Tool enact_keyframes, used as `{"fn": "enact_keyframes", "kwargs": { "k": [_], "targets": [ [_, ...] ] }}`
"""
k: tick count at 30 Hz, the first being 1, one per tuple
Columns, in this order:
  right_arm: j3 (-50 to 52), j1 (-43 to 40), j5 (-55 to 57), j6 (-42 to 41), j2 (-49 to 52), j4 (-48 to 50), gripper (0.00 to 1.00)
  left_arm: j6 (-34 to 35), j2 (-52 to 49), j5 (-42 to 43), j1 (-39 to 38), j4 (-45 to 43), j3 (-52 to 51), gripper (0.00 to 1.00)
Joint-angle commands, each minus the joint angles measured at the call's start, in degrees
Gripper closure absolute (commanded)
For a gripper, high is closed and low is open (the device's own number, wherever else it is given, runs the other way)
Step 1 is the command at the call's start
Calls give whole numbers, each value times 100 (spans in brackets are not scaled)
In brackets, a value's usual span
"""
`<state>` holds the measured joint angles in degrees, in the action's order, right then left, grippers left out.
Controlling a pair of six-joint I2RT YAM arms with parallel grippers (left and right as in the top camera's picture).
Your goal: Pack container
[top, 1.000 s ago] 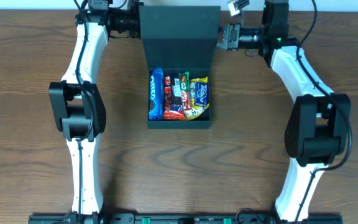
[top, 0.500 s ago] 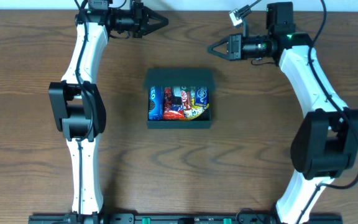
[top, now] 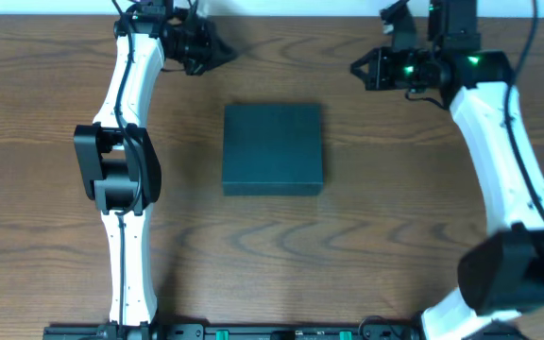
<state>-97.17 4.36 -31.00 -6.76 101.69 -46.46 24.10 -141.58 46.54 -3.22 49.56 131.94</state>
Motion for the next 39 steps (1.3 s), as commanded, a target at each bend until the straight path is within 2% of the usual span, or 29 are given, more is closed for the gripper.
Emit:
{"fn": "enact_keyframes", "kwargs": {
  "k": [1,5,11,14,16,18,19,20,26,27,28,30,37,39],
  "targets": [
    [-76,-17,1217,-59,-514,-160,98,-208,428,-1537,-63,420,131,94],
    [-76,-17,1497,365,-1005,-247,99,-514,846,-2518,-205,992,131,94],
    [-76,-20,1497,820,-1462,-234,98,-1276,1805,-3067,-527,1526,131,94],
    [-76,-22,1495,879,-1547,-195,97,-1386,2273,-3394,-702,1805,131,94],
    [-76,-20,1495,922,-1567,-197,88,-1386,2551,-3512,-811,1974,131,94],
    [-76,-20,1493,922,-1567,-208,83,-1384,2752,-3510,-883,2133,131,94],
    [-76,-20,1493,922,-1567,-219,73,-1384,2837,-3510,-916,2232,131,94],
    [-76,-20,1491,920,-1567,-223,66,-1381,2924,-3504,-946,2363,131,94],
    [-76,-15,994,920,-1665,-315,65,-1381,3401,-3501,-1123,3364,131,94],
    [-76,-13,861,920,-1683,-343,60,-1388,3508,-3519,-1156,3519,131,94],
    [-76,-9,778,918,-1709,-389,50,-1392,3613,-3556,-1185,3639,131,94],
    [-76,24,695,929,-1762,-597,53,-1436,3816,-3729,-1226,3869,131,94],
    [-76,339,684,1733,-2354,-1467,80,-1790,5051,-4715,-1825,4725,48,94],
    [-74,509,905,1845,-2643,-1742,99,-1829,5810,-4789,-2017,4723,-372,94]
  ]
}}
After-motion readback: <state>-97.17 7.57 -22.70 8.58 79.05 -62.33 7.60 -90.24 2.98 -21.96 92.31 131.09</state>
